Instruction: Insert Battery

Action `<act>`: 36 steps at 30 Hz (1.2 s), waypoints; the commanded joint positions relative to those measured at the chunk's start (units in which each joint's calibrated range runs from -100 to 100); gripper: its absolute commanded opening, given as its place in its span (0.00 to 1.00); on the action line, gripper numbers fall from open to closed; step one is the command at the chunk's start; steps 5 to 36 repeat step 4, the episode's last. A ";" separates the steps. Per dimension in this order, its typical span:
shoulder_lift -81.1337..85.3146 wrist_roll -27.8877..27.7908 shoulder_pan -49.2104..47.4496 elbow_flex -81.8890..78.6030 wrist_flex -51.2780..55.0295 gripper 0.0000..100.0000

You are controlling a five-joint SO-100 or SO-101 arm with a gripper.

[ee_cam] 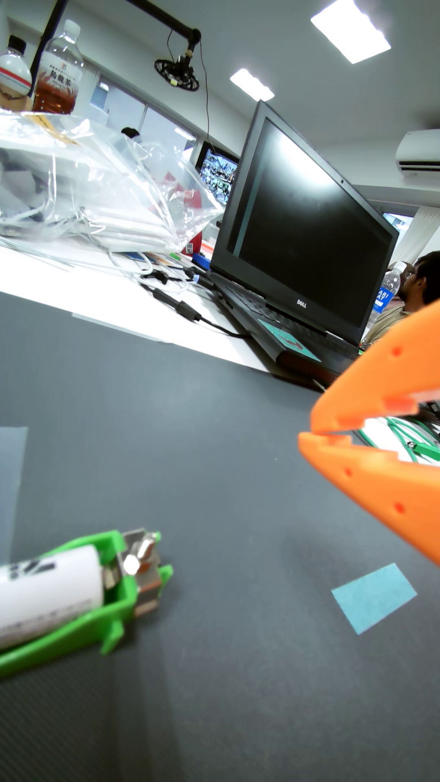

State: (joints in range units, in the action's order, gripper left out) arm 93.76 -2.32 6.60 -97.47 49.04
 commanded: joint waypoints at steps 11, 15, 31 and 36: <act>0.74 -0.10 -0.34 0.26 -0.01 0.02; 0.74 -0.10 -0.34 0.26 -0.01 0.02; 0.74 -0.10 -0.34 0.26 -0.01 0.02; 0.74 -0.10 -0.34 0.26 -0.01 0.02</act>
